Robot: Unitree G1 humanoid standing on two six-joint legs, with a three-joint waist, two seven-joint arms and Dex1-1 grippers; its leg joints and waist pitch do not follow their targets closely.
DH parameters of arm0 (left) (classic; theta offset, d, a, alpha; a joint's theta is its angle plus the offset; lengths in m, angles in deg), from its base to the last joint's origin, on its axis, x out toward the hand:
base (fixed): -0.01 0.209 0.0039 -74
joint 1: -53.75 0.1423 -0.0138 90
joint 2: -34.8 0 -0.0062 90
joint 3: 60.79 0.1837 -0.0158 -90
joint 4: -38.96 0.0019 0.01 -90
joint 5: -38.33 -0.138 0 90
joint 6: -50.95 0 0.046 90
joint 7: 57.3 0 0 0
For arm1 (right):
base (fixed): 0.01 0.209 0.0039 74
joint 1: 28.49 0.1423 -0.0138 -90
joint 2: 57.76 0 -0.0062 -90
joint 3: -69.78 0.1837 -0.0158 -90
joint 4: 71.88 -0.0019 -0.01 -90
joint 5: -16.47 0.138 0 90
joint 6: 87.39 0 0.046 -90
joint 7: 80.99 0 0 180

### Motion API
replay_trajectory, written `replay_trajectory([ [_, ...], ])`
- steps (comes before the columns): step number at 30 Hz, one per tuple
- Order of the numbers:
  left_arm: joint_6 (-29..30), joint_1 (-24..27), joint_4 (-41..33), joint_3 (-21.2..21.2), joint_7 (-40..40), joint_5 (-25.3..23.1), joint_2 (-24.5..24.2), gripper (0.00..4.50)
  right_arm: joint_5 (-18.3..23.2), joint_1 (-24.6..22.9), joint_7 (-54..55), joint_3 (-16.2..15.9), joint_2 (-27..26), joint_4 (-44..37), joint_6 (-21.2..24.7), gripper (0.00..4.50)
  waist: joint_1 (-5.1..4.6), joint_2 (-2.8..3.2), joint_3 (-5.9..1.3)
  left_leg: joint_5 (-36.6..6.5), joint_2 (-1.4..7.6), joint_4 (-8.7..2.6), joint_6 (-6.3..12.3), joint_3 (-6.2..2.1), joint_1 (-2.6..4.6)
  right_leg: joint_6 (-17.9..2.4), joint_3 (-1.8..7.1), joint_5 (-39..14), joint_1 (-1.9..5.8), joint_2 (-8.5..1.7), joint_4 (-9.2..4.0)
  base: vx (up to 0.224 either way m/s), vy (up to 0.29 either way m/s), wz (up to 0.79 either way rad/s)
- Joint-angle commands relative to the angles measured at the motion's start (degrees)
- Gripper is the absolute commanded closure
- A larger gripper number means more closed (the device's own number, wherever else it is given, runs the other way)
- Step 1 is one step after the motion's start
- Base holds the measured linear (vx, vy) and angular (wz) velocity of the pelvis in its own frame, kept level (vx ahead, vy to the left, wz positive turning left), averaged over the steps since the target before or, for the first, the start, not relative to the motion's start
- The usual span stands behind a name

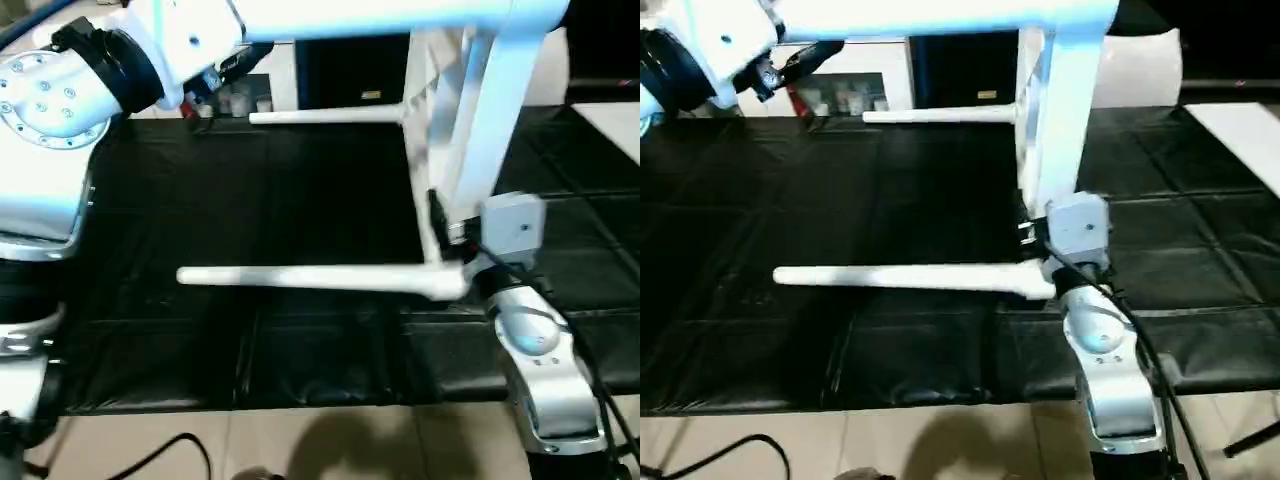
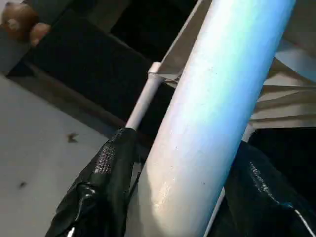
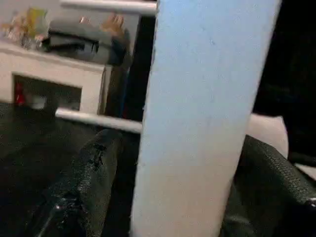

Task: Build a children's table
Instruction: Flip table

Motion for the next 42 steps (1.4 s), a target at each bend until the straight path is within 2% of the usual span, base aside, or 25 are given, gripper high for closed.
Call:
replay_trajectory([
  [1, 7.11, 0.8, 0.87, -8.44, 8.72, 8.81, 4.5, 2.1, 0.5, 0.73, -0.75, -0.39, -0.23, -1.72, -1.93, 0.96, 0.38, -1.78, -3.14, -7.16, 3.12, -3.61, 0.84, -2.02, 0.24, -6.79, 3.56, -12.9, 2.19, -5.15, -4.72, 0.0, 0.0, 0.0],
  [4, 8.11, 0.95, -0.34, -9.49, 9.5, 8.76, 5.26, 2.1, 1.05, 0.44, -1.37, -0.46, -0.29, -2.72, -4.37, 0.96, 0.73, -1.73, -3.29, -5.73, 2.9, -3.43, 1.62, -1.95, 0.03, -6.39, 3.44, -11.86, 2.24, -5.05, -4.57, 0.0, 0.0, 0.0],
  [6, 8.53, 1.14, -1.53, -10.74, 9.88, 8.4, 6.19, 2.1, 1.15, 0.05, -1.53, -0.3, -0.46, -3.77, -6.99, 0.96, 0.75, -1.48, -3.44, -5.32, 2.99, -3.33, 1.94, -1.98, 0.04, -6.07, 3.32, -11.29, 2.15, -5.0, -4.48, 0.0, 0.0, 0.0],
  [10, 8.13, 1.47, -2.66, -11.69, 9.89, 7.32, 6.71, 2.1, 1.26, -0.04, -1.22, 0.48, -0.62, -4.92, -10.5, 0.96, 0.97, -1.45, -3.79, -3.79, 3.02, -3.06, 2.86, -1.92, -0.13, -6.65, 3.27, -7.65, 1.97, -4.77, -4.18, 0.0, 0.0, 0.0],
  [11, 8.29, 1.89, -3.38, -12.38, 10.55, 7.05, 6.97, 2.1, 2.05, -0.11, -1.8, 1.08, -0.67, -5.97, -13.77, 0.96, 1.12, -1.31, -3.85, -3.61, 3.13, -3.05, 2.97, -1.95, -0.14, -6.79, 3.25, -7.05, 1.89, -4.85, -4.04, 0.0, 0.0, 0.0],
  [12, 8.12, 2.17, -3.7, -12.75, 10.86, 7.08, 7.06, 2.1, 2.39, -0.33, -2.18, 1.2, -0.64, -6.58, -15.01, 0.96, 1.21, -1.31, -3.84, -3.35, 3.19, -2.98, 3.26, -1.97, -0.3, -6.73, 3.19, -5.87, 1.81, -4.81, -3.91, 0.0, 0.0, 0.0],
  [17, 6.49, 3.28, -4.77, -14.0, 11.56, 6.56, 7.25, 2.1, 3.54, -3.04, -3.44, 1.33, -0.29, -7.98, -18.4, 0.96, 1.54, -1.48, -3.55, -5.51, 3.28, -3.25, 2.93, -2.02, -0.24, -5.69, 3.21, -8.53, 1.7, -4.86, -4.33, 0.0, 0.0, 0.0],
  [18, 6.45, 3.34, -4.83, -14.05, 11.6, 6.53, 7.27, 2.1, 3.64, -3.23, -3.5, 1.34, -0.3, -7.96, -18.54, 0.96, 1.48, -1.85, -3.54, -5.71, 3.23, -3.27, 2.87, -1.97, -0.29, -5.56, 3.21, -8.65, 1.77, -4.79, -4.35, 0.0, 0.0, 0.0],
  [20, 5.91, 4.4, -5.69, -14.79, 11.84, 6.33, 7.35, 2.1, 8.35, -8.1, -7.39, 0.93, -0.84, -5.04, -20.07, 0.96, 1.58, -1.93, -3.48, -6.81, 3.25, -3.32, 2.91, -2.03, -0.37, -5.25, 3.24, -9.79, 1.85, -5.1, -4.57, 0.0, 0.0, 0.0],
  [22, 6.03, 4.63, -5.98, -14.96, 11.93, 6.34, 7.47, 2.1, 10.29, -9.46, -8.9, 0.7, -1.1, -4.0, -19.99, 0.96, 1.53, -2.28, -3.49, -7.1, 3.2, -3.31, 3.39, -2.02, -0.47, -5.43, 3.21, -10.1, 1.98, -5.12, -4.64, 0.0, 0.0, 0.0],
  [23, 6.26, 4.87, -6.34, -15.11, 12.14, 6.47, 7.6, 2.1, 12.23, -10.74, -10.39, 0.39, -1.3, -2.9, -20.19, 0.67, 1.49, -2.52, -3.41, -7.09, 3.2, -3.34, 3.46, -2.0, -0.46, -5.54, 3.17, -10.64, 1.87, -5.0, -4.76, 0.0, 0.0, 0.0],
  [26, 6.59, 5.51, -7.04, -15.57, 12.65, 6.68, 7.81, 2.1, 18.59, -14.18, -15.45, -0.56, -1.54, -0.93, -18.25, 0.54, 1.59, -2.54, -3.32, -7.33, 3.34, -3.29, 4.35, -2.06, -0.5, -5.82, 3.18, -11.03, 1.87, -5.17, -4.83, 0.0, 0.0, 0.0],
  [27, 6.64, 5.8, -7.28, -15.91, 12.87, 6.88, 7.98, 2.1, 21.74, -15.85, -18.32, -0.91, -1.2, 0.08, -15.92, 0.41, 1.59, -2.62, -3.31, -7.1, 3.36, -3.3, 4.48, -2.07, -0.59, -5.93, 3.16, -11.11, 1.87, -5.12, -4.82, 0.0, 0.0, 0.0],
  [30, 6.52, 6.04, -7.44, -16.08, 12.96, 6.87, 7.95, 2.1, 23.6, -16.53, -19.68, -0.68, -1.12, 1.13, -13.9, 0.14, 1.59, -2.67, -3.24, -6.53, 3.29, -3.3, 4.89, -2.08, -0.71, -6.48, 3.09, -11.28, 1.85, -5.11, -4.93, 0.0, 0.0, 0.0],
  [32, 6.32, 6.22, -7.56, -16.2, 12.92, 6.82, 7.84, 2.1, 25.47, -15.75, -19.5, 0.54, -1.9, 2.25, -12.07, 0.08, 1.66, -2.83, -3.22, -6.71, 3.3, -3.31, 4.6, -2.06, -0.6, -6.16, 3.13, -12.72, 1.8, -5.19, -5.05, 0.0, 0.0, 0.0],
  [36, 6.06, 6.72, -7.93, -16.48, 12.56, 6.98, 7.6, 2.1, 31.72, -10.02, -16.76, 4.17, -4.81, 6.23, -5.56, 0.0, 1.56, -2.75, -3.27, -6.57, 3.41, -3.48, 3.82, -2.17, -0.38, -6.57, 3.09, -12.9, 1.64, -5.11, -4.9, 0.0, 0.0, 0.0],
  [37, 6.06, 6.72, -7.93, -16.48, 12.56, 6.98, 7.6, 2.1, 31.72, -10.02, -16.76, 4.17, -4.81, 6.23, -5.56, 0.0, 1.56, -2.75, -3.27, -6.57, 3.41, -3.48, 3.82, -2.17, -0.38, -6.57, 3.09, -12.9, 1.64, -5.11, -4.9, 0.0, 0.0, 0.0],
  [40, 6.19, 6.95, -8.19, -16.52, 12.45, 7.05, 7.53, 2.1, 35.06, -6.95, -16.68, 5.35, -5.62, 8.44, -4.25, 0.0, 1.57, -2.73, -3.51, -5.36, 3.35, -3.34, 3.7, -2.08, -0.35, -7.56, 3.15, -9.66, 1.76, -5.25, -4.47, 0.0, 0.0, 0.0],
  [42, 6.31, 7.42, -8.6, -16.83, 12.29, 7.13, 7.56, 2.1, 37.8, -2.94, -18.25, 6.2, -5.94, 11.63, -3.82, 0.0, 1.61, -2.68, -3.52, -4.84, 3.33, -3.27, 3.81, -2.04, -0.43, -7.82, 3.11, -9.14, 1.83, -5.29, -4.39, 0.0, 0.0, 0.0],
])
